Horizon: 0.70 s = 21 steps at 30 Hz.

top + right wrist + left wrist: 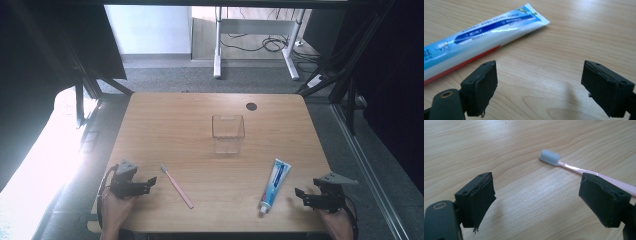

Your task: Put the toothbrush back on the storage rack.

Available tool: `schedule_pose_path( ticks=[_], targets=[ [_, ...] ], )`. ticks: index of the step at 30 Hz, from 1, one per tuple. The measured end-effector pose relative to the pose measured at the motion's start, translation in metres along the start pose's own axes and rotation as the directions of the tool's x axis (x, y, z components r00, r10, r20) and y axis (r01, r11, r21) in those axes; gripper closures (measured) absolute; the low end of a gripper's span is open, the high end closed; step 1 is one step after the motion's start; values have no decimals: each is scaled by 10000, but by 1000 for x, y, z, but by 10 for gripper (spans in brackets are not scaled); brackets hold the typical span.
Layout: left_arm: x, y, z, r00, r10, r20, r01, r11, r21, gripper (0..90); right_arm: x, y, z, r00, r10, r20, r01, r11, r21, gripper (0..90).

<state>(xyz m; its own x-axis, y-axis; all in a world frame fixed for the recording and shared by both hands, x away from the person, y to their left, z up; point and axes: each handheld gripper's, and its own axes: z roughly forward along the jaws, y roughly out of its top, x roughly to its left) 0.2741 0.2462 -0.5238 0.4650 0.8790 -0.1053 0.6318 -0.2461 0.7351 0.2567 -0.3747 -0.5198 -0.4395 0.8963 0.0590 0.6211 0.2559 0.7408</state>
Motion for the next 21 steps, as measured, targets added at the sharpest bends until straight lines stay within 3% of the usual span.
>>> schedule_pose_path(
  ticks=[4,9,20,21],
  targets=[
    [0,0,0,10000,-69,-43,68,10000,-22,133,2,0,2,9997,-241,-26,242,9997,43,135],
    [-6,3,4,9998,144,-121,-138,9987,493,135,4,0,3,9992,-409,-21,409,9992,17,133],
    [-8,5,5,9998,103,-186,-89,9971,753,140,3,-1,5,9991,-425,-57,425,9991,94,133],
    [-9,6,5,9994,253,-225,-232,9958,889,140,3,-1,5,9991,-431,-58,432,9990,95,133]
  ],
)
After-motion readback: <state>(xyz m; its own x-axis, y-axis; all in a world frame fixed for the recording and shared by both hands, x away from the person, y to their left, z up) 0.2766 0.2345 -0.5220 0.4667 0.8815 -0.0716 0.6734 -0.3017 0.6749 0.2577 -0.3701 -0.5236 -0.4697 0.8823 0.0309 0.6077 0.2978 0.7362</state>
